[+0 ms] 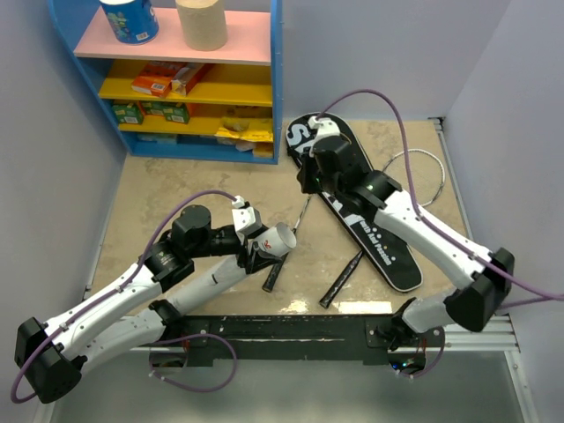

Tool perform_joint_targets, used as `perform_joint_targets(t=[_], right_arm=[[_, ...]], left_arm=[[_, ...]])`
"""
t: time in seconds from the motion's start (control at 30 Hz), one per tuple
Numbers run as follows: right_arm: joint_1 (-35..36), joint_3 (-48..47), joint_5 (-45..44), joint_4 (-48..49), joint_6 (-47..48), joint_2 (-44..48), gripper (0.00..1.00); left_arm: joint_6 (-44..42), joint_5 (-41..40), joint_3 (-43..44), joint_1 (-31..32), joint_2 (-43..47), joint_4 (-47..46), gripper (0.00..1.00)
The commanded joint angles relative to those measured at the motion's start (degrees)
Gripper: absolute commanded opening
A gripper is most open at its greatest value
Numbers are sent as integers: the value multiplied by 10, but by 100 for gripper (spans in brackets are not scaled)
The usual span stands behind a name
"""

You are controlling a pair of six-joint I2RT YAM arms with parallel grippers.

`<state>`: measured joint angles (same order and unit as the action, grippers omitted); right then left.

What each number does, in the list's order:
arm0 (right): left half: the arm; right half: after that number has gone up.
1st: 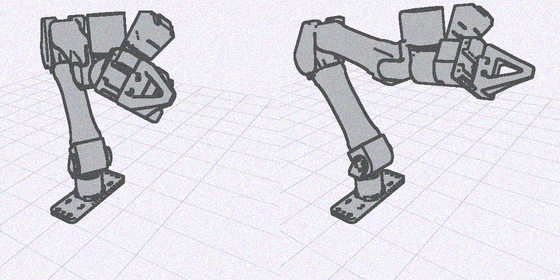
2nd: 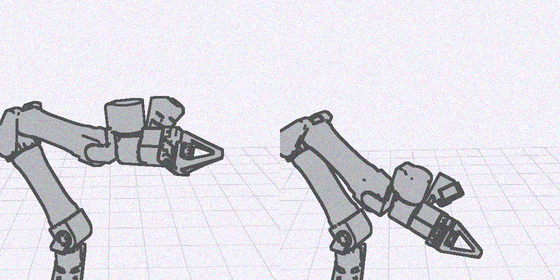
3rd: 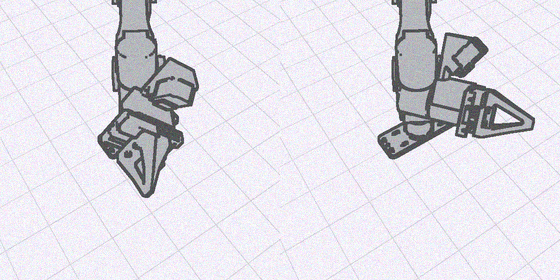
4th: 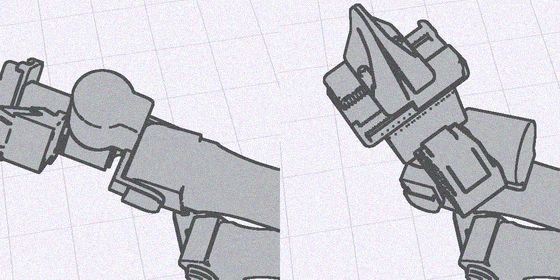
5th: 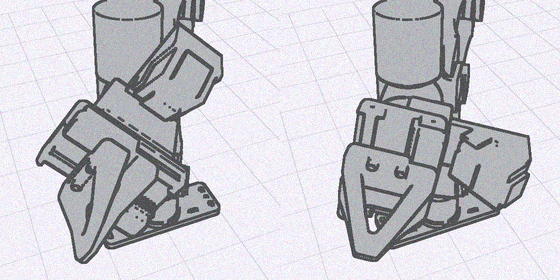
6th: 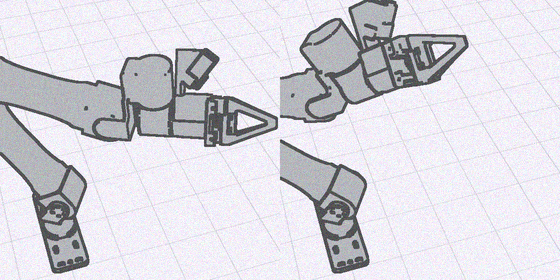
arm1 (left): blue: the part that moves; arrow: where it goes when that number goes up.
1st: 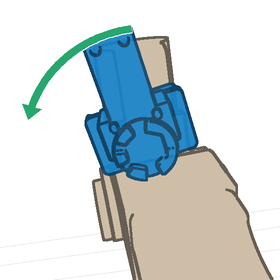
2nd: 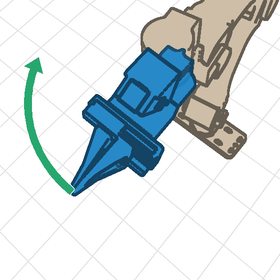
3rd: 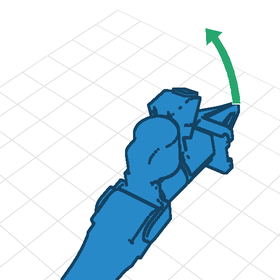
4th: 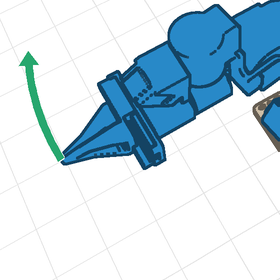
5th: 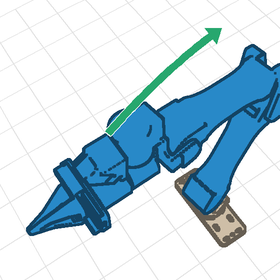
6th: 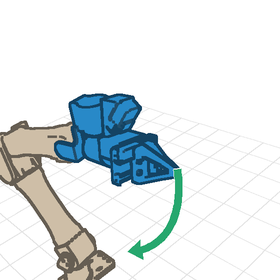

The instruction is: Pack up the badminton gear

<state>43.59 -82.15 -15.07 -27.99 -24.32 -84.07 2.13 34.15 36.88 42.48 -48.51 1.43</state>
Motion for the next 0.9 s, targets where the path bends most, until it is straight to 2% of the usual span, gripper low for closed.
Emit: perform_joint_targets(t=[0.0, 0.17, 0.23, 0.37, 0.5, 0.73, 0.87], right_arm=[[0, 43, 29, -56, 27, 76, 0], [0, 87, 126, -65, 48, 181, 0], [0, 93, 150, -80, 57, 197, 0], [1, 111, 280, -82, 59, 238, 0], [1, 124, 367, -68, 51, 265, 0], [4, 157, 455, -26, 24, 276, 0], [5, 168, 464, -10, 15, 280, 0]], left_arm=[[1, -5, 20, 3, 7, -21, 8], [2, -1, 21, 2, 3, -24, 8], [2, -1, 21, 2, -2, -23, 9], [2, 0, 21, 2, -3, -22, 9], [2, -1, 20, 2, 5, -23, 9], [2, 10, 20, 2, 8, -27, 9], [4, 15, 17, 3, 12, -34, 8]])
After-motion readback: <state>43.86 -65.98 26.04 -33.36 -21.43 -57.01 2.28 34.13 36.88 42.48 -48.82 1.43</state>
